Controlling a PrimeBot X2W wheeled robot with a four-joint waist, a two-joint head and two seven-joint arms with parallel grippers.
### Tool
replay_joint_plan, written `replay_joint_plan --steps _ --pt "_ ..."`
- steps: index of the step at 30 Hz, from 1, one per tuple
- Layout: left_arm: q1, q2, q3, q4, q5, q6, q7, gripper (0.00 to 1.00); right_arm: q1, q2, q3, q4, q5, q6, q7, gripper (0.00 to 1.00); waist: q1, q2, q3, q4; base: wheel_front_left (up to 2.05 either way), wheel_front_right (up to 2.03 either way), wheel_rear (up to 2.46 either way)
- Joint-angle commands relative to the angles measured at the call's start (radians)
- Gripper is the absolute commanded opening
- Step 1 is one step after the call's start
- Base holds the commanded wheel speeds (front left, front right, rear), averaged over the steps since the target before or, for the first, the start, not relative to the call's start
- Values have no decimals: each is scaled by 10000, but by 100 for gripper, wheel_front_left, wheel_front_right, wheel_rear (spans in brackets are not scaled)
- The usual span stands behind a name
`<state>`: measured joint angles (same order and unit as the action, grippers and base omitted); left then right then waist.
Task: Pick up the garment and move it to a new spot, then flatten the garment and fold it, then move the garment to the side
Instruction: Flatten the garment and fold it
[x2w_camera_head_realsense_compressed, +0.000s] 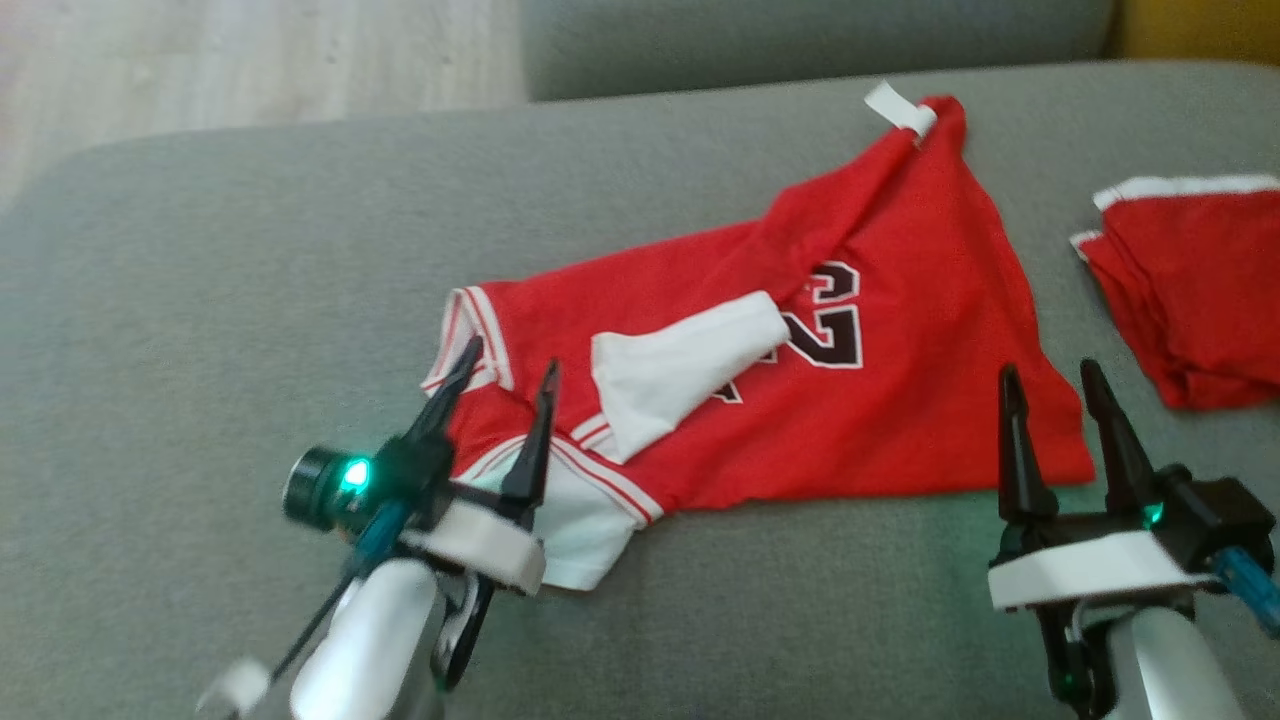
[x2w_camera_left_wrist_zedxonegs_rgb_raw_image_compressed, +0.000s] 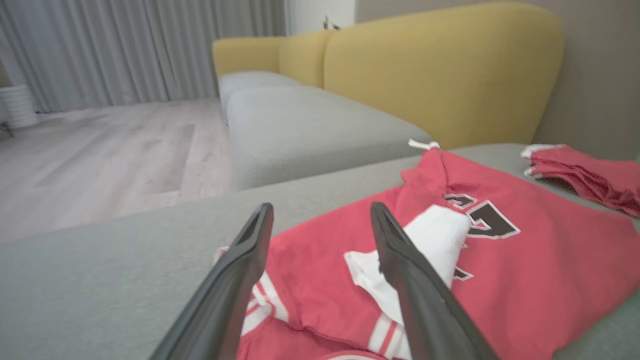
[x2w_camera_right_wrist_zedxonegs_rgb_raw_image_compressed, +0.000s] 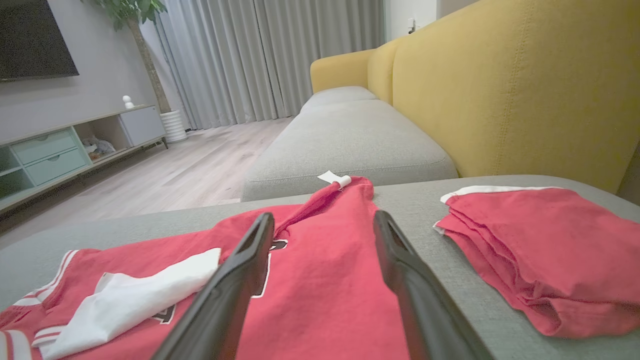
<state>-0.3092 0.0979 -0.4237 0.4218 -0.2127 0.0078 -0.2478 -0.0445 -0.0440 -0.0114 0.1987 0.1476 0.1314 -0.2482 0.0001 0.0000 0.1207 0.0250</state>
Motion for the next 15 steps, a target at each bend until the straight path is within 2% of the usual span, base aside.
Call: replay_joint_plan --steps 1,7,15 --pt "-965 93 37 225 109 -281 363 100 -492 -63 289 -442 90 -7 -133 100 -1 0 402 -379 0 0 0" --pt "-2086 38 -302 1824 47 -754 1405 100 -734 -63 410 -525 277 -7 -134 100 -1 0 1023 -941 0 0 0" --pt "-2868 143 -354 3145 80 -810 1389 100 -866 -63 394 -484 371 -7 -135 100 -1 0 1330 -1340 0 0 0"
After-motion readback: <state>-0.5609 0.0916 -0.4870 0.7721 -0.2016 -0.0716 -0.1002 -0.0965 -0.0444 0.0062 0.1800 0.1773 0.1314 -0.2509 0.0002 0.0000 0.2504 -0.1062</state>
